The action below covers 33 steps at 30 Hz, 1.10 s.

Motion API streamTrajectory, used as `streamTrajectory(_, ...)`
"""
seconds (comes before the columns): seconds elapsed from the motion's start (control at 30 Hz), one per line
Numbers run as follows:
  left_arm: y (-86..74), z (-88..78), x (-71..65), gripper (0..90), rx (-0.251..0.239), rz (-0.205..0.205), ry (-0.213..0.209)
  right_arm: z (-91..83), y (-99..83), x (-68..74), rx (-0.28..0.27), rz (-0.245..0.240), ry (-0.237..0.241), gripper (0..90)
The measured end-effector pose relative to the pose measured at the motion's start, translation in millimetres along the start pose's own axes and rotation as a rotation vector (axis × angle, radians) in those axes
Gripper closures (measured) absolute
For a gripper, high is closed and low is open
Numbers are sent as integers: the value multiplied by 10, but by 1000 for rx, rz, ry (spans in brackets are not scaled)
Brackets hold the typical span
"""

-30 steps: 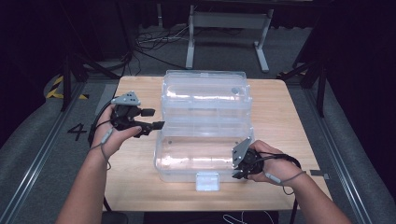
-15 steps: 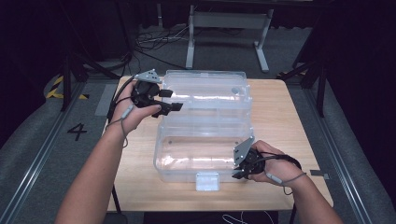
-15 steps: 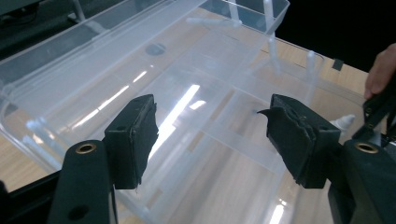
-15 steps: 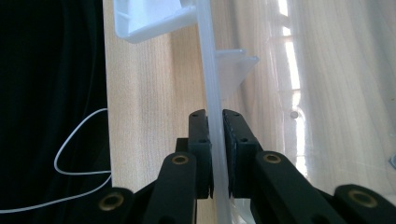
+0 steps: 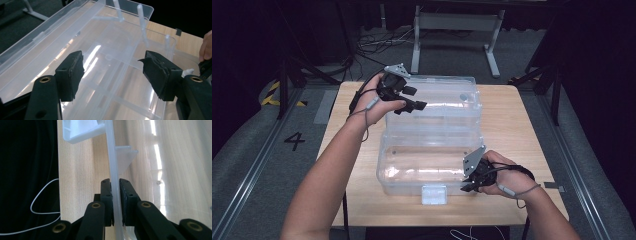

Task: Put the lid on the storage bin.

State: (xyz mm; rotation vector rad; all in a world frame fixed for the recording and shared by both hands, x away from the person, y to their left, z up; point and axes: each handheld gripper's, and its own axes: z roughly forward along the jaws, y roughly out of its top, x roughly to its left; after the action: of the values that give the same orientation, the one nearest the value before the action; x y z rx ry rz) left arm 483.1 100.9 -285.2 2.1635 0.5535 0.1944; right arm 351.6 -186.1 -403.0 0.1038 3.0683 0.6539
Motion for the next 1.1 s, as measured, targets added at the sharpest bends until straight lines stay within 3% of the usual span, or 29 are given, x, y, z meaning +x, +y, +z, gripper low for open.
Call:
streamTrajectory(0.27,71,261,-14,358,61,9,-60,3,-4,-3,-5,-2,3,829)
streamTrajectory(0.63,123,449,-23,469,153,20,-86,3,-6,-6,-4,-9,5,829)
streamTrajectory(0.73,144,499,-52,543,213,40,-87,1,-6,0,0,-4,6,830)
streamTrajectory(0.77,144,499,-52,598,213,40,-87,1,-6,0,0,-4,6,830)
streamTrajectory(0.87,172,504,-68,650,246,74,-77,-1,-7,4,2,-4,5,831)
streamTrajectory(1.0,192,506,-75,794,273,97,-104,1,-7,-1,-1,-8,6,830)
streamTrajectory(1.1,209,502,-81,826,295,119,-110,1,-7,-1,-1,-8,7,830)
